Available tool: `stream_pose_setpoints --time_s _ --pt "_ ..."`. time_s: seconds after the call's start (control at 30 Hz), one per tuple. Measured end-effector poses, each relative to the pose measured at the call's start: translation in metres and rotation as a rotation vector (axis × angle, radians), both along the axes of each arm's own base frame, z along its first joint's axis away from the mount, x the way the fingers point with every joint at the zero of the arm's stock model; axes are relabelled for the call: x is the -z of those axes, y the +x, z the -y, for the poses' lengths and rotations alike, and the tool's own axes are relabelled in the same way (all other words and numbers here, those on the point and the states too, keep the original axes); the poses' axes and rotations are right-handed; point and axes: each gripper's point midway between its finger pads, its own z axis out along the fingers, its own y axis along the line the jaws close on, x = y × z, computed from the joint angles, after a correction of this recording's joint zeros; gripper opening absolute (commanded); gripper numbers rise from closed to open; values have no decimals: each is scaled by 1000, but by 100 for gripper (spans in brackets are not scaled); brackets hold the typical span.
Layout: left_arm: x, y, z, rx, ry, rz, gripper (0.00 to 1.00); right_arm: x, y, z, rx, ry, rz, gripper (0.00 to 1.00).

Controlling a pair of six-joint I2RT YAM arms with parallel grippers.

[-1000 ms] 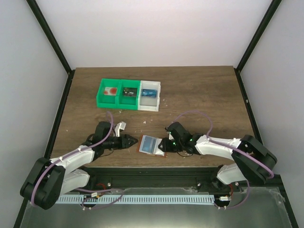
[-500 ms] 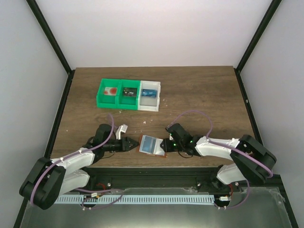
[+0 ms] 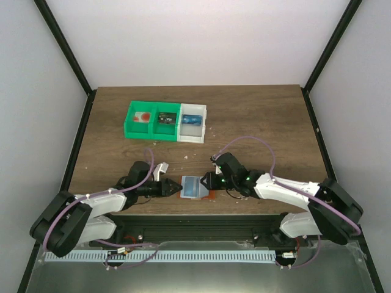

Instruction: Take the credit cards out of the card holder

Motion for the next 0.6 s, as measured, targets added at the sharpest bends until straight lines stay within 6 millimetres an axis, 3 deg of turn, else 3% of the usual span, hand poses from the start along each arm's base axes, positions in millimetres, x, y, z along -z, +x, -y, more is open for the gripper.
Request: stream_pose_setpoints --time_s 0.1,0.27,0.5,0.6 --pt "7 -1 0 -1 3 -15 43 -17 -4 -12 -4 88 -16 28" --pt "14 -5 -1 -11 -10 -34 43 -23 -8 -22 13 159 -73 26" --pt "19 -12 -1 -13 -47 -71 43 -19 -12 -50 5 146 -130 26" --pt "16 -12 0 -15 -63 -63 43 -8 -9 -52 18 114 -136 26"
